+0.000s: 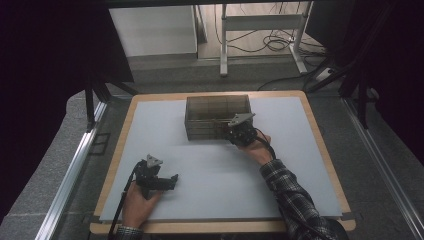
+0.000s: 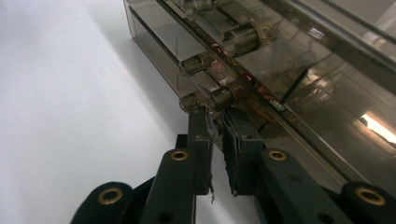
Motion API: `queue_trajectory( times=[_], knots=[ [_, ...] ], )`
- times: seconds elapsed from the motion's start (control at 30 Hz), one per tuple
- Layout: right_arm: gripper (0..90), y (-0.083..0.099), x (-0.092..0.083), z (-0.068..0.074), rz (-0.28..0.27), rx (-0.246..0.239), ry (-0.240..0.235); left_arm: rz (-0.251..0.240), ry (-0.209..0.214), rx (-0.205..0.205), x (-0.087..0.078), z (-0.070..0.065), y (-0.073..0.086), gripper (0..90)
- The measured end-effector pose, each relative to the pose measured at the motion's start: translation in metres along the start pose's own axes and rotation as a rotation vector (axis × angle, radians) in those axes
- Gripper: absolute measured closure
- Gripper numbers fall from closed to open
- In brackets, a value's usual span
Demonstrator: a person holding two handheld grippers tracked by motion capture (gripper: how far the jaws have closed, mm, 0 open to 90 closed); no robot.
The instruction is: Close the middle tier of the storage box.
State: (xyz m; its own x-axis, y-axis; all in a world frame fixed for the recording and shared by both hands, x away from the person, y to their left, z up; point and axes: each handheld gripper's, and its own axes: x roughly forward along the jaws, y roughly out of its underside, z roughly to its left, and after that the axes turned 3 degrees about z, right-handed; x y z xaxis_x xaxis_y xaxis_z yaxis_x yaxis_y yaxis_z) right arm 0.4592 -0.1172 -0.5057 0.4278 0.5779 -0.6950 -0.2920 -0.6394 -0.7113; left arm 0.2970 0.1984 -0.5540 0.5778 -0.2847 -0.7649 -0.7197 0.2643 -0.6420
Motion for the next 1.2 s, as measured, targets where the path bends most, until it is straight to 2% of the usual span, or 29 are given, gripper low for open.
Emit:
queue_trajectory(
  times=[0.67, 1.2],
  knots=[
    [74.7, 0.006, -0.007, 0.000, 0.008, -0.005, -0.010, 0.000, -0.001, 0.000, 0.000, 0.000, 0.000, 0.0],
    [69.5, 0.005, -0.013, 0.010, 0.007, -0.032, -0.029, 0.000, 0.000, 0.000, 0.000, 0.000, 0.000, 0.0]
  ],
)
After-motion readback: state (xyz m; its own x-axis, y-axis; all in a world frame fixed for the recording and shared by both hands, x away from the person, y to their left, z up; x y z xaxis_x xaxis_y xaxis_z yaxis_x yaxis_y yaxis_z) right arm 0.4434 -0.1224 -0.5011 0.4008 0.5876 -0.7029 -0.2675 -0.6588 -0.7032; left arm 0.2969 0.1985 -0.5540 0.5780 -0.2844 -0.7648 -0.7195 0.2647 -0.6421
